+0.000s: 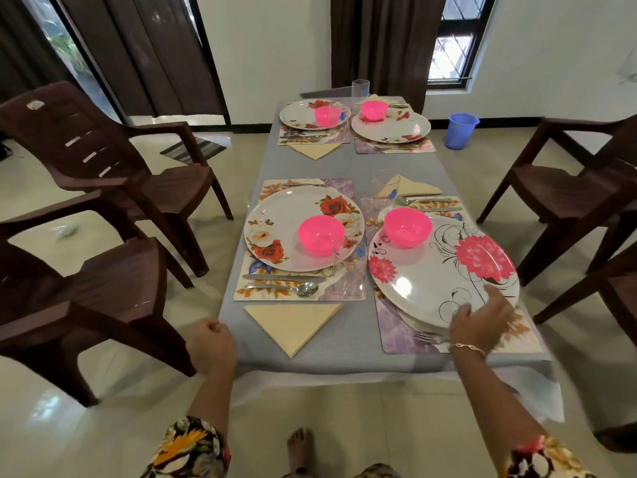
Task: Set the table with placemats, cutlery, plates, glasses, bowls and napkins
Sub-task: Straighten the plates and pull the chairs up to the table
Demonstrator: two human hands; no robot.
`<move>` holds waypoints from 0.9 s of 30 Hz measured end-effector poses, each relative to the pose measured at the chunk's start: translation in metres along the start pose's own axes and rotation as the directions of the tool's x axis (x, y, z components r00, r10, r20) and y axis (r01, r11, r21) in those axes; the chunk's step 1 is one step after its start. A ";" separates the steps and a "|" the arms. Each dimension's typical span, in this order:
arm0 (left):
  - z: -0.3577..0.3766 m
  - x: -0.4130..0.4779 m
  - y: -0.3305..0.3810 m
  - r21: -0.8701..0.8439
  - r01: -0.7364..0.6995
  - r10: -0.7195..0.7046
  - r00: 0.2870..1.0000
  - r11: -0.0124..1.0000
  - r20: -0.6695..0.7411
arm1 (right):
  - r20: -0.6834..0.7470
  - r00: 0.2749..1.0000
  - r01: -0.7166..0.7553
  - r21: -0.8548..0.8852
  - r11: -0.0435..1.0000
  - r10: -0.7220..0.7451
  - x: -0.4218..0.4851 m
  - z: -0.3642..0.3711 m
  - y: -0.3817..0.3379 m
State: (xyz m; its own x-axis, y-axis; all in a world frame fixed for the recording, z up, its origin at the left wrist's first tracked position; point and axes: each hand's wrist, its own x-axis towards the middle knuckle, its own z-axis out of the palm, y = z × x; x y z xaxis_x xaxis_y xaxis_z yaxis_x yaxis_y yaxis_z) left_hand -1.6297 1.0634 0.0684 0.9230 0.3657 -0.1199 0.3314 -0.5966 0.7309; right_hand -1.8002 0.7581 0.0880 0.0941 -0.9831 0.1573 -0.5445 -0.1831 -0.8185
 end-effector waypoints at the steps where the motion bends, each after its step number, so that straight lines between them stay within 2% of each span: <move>1: 0.002 0.004 0.004 0.007 -0.035 0.034 0.998 0.999 0.043 | 0.091 0.988 0.125 0.028 0.992 -0.128 -0.009 0.014 -0.002; 3: 0.007 0.013 0.013 0.057 -0.062 0.054 0.989 0.996 0.134 | 0.301 0.921 0.221 0.121 0.968 -0.248 -0.027 0.035 -0.010; 5: 0.012 0.027 0.022 0.131 -0.035 0.008 0.979 0.991 0.206 | 0.486 0.824 0.236 0.176 0.956 -0.293 -0.037 0.049 -0.019; 8: 0.017 0.044 0.030 0.165 0.010 -0.055 0.961 0.986 0.270 | 0.665 0.698 0.218 0.156 0.963 -0.266 -0.045 0.067 -0.032; 11: 0.022 0.057 0.032 0.156 0.028 -0.071 0.959 0.987 0.276 | 0.769 0.614 0.172 0.088 0.981 -0.177 -0.048 0.084 -0.037; 15: 0.029 0.076 0.030 0.178 0.065 -0.117 0.948 0.982 0.296 | 0.808 0.581 0.082 0.058 0.995 -0.095 -0.048 0.095 -0.036; 21: 0.037 0.079 0.034 0.197 0.074 -0.127 0.954 0.978 0.271 | 0.825 0.556 0.111 0.046 0.993 -0.100 -0.043 0.107 -0.034; 27: 0.041 0.089 0.036 0.218 0.084 -0.156 0.928 0.972 0.337 | 0.839 0.536 0.090 0.056 0.994 -0.096 -0.041 0.112 -0.033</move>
State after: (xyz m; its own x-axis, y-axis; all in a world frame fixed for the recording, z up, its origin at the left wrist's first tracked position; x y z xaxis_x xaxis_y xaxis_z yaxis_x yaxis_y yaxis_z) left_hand -1.5274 1.0447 0.0564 0.8711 0.1917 -0.4522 0.4426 -0.7053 0.5537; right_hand -1.6924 0.8040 0.0467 0.8020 -0.5162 -0.3005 -0.4860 -0.2715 -0.8307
